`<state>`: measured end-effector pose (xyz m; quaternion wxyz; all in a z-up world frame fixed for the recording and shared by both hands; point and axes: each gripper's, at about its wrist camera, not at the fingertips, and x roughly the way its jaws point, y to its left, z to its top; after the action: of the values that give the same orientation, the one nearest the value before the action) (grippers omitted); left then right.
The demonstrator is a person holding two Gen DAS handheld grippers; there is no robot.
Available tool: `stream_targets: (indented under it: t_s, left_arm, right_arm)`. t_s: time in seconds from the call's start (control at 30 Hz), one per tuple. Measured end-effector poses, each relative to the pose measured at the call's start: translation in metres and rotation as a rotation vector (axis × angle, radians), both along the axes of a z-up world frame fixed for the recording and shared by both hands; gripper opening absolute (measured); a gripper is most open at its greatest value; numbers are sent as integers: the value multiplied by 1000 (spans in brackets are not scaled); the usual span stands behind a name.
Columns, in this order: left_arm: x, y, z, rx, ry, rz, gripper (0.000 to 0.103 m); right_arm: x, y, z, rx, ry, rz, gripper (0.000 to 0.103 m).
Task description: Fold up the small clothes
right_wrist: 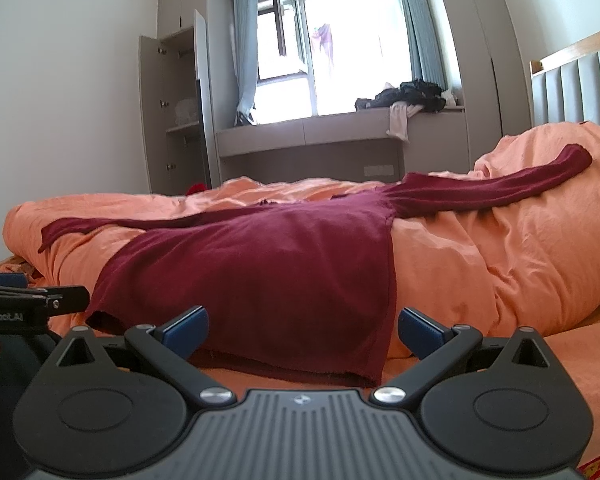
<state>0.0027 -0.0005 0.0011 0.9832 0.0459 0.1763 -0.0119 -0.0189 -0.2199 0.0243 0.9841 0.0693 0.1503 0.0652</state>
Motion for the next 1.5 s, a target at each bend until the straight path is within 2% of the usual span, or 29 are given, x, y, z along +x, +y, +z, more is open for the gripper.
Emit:
stream_targets:
  t_s: [0.13,0.33,0.57,0.73,0.8,0.9,0.97,1.07,1.2,1.3,1.4,1.5]
  left_arm:
    - [21,6,5,-15,56,-33,103]
    - [49,5,29,104,-4,28,103]
    - [107,6,62,134,-46,63,103]
    - [158,-7,71,182,-46,30,103]
    - [181,-14,71,176,-42,16,103]
    - [216,-25,68,123,-7,-21,103]
    - [237,-32,62,86,35,-47,103]
    - [259,-46,48,65,74,-62,103]
    - [275,-47,30,18,120,-69,103]
    - [285,-43,16,-31,163,-52,103]
    - [289,-47,5,-7,184,-1,103]
    - [288,-48,2,6,168,3,103]
  right_arm:
    - [19,-1,10,-35,64,-9,103]
    - [46,-8,25,-93,65,-34,103]
    - [86,-26,29,-149,74,-101,103]
    - [116,-45,24,-133,80,-129,103]
    - [129,-54,21,-132,86,-147,103]
    - [148,-68,17,-127,70,-154,103]
    - [157,-82,17,-105,19,-164,103]
    - [167,-112,22,-55,-66,-221,103]
    - [189,-163,25,-30,-131,-316,103]
    - [212,-203,18,5,-106,-366,103]
    - [230,-240,12,80,-75,-400,103]
    - [246,-272,15,88,-80,-464,103]
